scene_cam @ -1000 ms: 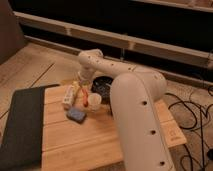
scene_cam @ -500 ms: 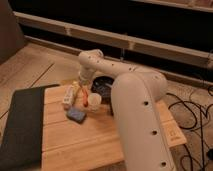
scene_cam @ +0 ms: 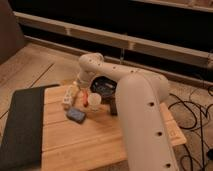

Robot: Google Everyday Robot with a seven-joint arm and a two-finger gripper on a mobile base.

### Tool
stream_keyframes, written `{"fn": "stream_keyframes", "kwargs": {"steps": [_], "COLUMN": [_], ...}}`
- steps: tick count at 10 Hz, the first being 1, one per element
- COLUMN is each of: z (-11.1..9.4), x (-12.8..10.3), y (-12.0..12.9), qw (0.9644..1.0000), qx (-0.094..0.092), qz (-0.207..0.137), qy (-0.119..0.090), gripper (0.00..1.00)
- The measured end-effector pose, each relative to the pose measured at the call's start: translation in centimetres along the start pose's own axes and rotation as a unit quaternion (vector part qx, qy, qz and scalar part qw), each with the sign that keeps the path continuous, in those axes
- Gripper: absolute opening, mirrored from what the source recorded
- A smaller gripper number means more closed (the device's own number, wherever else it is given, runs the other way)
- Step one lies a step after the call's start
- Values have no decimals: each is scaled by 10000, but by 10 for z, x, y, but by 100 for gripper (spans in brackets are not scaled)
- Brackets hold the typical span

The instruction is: Place the pepper in the ceramic cup

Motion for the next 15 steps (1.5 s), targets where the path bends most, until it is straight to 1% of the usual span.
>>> {"fn": "stream_keyframes", "kwargs": {"steps": [2, 3, 5, 7, 8, 12, 13, 15], "z": [2, 5, 16, 29, 33, 39, 43, 49], "x": [-1, 0, 4, 14, 16, 16, 27, 43], "y": [-5, -5, -3, -5, -6, -12, -18, -28], "qw": [9999, 9997, 9993, 9977, 9969, 9944, 9902, 9793], "qx": [131, 161, 119, 96, 89, 92, 197, 411], "qz": [11, 7, 50, 150, 195, 335, 483, 814], "qy": [97, 176, 362, 658, 752, 999, 1296, 1805], "gripper": [65, 65, 65, 65, 65, 65, 65, 65]}}
